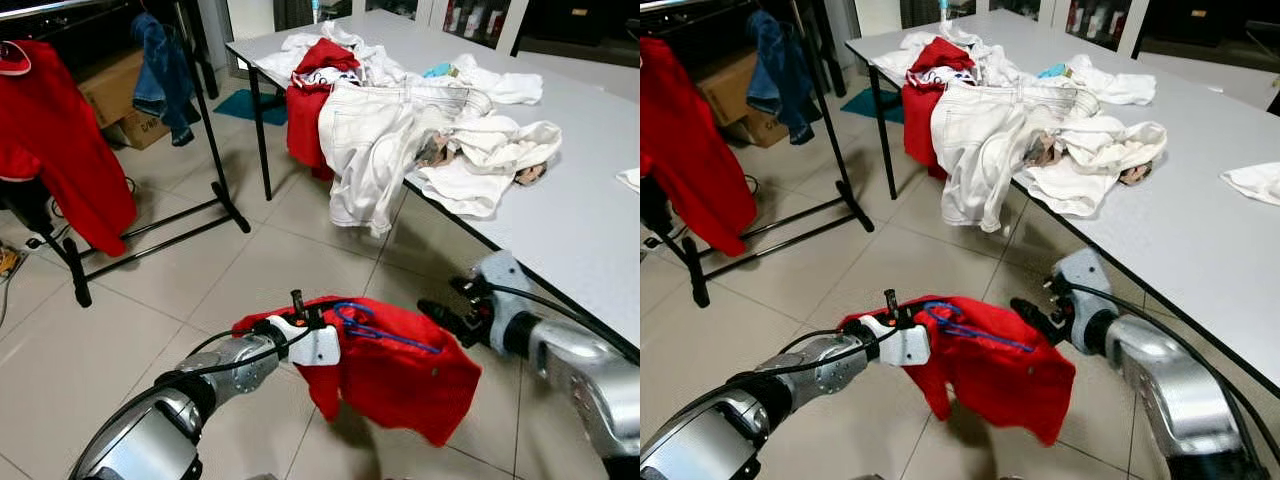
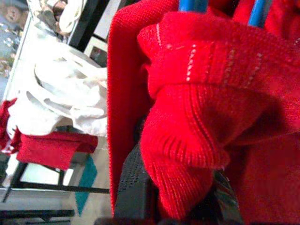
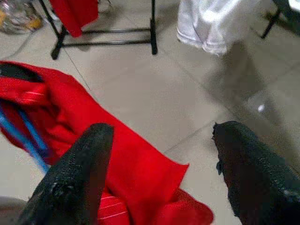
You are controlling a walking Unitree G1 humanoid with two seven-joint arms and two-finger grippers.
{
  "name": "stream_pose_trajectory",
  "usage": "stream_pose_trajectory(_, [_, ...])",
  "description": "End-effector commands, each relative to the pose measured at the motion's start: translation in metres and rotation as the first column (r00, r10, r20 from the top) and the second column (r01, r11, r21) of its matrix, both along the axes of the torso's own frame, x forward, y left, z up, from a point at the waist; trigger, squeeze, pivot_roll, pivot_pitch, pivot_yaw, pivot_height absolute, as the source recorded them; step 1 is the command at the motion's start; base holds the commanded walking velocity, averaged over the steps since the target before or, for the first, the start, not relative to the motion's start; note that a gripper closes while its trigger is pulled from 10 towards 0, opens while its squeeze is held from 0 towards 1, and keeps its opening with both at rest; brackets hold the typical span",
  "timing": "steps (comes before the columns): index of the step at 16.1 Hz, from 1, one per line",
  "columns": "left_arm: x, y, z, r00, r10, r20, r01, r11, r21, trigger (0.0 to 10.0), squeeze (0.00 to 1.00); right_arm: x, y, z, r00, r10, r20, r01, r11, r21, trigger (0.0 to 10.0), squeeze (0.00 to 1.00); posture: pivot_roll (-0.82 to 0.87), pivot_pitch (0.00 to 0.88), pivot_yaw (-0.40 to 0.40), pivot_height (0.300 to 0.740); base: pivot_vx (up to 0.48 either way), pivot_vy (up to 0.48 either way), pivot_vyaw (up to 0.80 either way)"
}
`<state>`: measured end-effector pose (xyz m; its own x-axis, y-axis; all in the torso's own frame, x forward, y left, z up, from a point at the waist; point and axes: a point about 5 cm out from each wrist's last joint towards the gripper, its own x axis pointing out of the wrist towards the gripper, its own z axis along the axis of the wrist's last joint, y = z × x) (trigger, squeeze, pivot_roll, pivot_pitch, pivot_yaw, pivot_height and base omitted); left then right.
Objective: Hang hanger
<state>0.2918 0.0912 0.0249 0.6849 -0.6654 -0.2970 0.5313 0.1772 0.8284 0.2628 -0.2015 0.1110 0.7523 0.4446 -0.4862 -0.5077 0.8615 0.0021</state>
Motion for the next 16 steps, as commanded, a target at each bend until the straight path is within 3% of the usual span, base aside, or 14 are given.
stream_pose_trajectory(1, [0.009,-0.004,0.012,0.997,-0.020,0.071,0.020,1.000,0.001,10.0,0.00,0.003,0.000,-0.002,1.000,-0.011,-0.023,0.011,1.000,-0.011,10.0,0.53,-0.17,0.000,0.054,0.740,0.000,0.000,0.00])
stream_pose_trajectory(3, [0.009,-0.003,0.013,0.995,-0.037,0.091,0.035,0.999,0.022,10.0,0.00,0.012,-0.003,-0.007,0.997,-0.042,-0.063,0.039,0.998,-0.048,10.0,0.51,-0.17,0.000,0.052,0.740,0.000,0.000,0.00])
stream_pose_trajectory(4, [0.009,-0.003,0.013,0.995,-0.039,0.095,0.036,0.999,0.025,10.0,0.00,0.013,-0.004,-0.008,0.997,-0.047,-0.068,0.044,0.998,-0.051,10.0,0.16,-0.17,0.000,0.051,0.740,0.000,0.000,0.00])
stream_pose_trajectory(5, [0.009,-0.003,0.013,0.994,-0.041,0.100,0.038,0.999,0.028,10.0,0.00,0.015,-0.005,-0.010,0.995,-0.050,-0.086,0.045,0.997,-0.055,10.0,0.00,-0.17,0.000,0.051,0.740,0.000,0.000,0.00])
stream_pose_trajectory(9, [0.008,-0.005,0.012,0.992,-0.053,0.118,0.048,0.998,0.039,10.0,0.00,0.017,-0.006,-0.033,0.977,-0.064,-0.202,0.055,0.997,-0.050,10.0,0.00,-0.16,0.000,0.044,0.740,0.000,0.000,0.00])
stream_pose_trajectory(11, [0.008,-0.005,0.011,0.991,-0.058,0.124,0.053,0.998,0.041,10.0,0.00,0.012,-0.005,-0.050,0.948,-0.099,-0.301,0.113,0.993,0.029,10.0,0.00,-0.16,0.000,0.043,0.740,0.000,0.000,0.00])
stream_pose_trajectory(15, [0.007,-0.005,0.012,0.989,-0.067,0.135,0.061,0.997,0.045,10.0,0.00,0.011,0.001,-0.060,0.928,-0.068,-0.365,0.111,0.989,0.098,10.0,0.00,-0.16,0.000,0.043,0.740,0.000,0.000,0.00])
stream_pose_trajectory(16, [0.008,-0.006,0.012,0.988,-0.069,0.138,0.063,0.997,0.045,10.0,0.00,0.012,0.003,-0.059,0.930,-0.049,-0.364,0.102,0.987,0.127,1.7,0.00,-0.16,0.000,0.041,0.740,0.000,0.000,0.00])
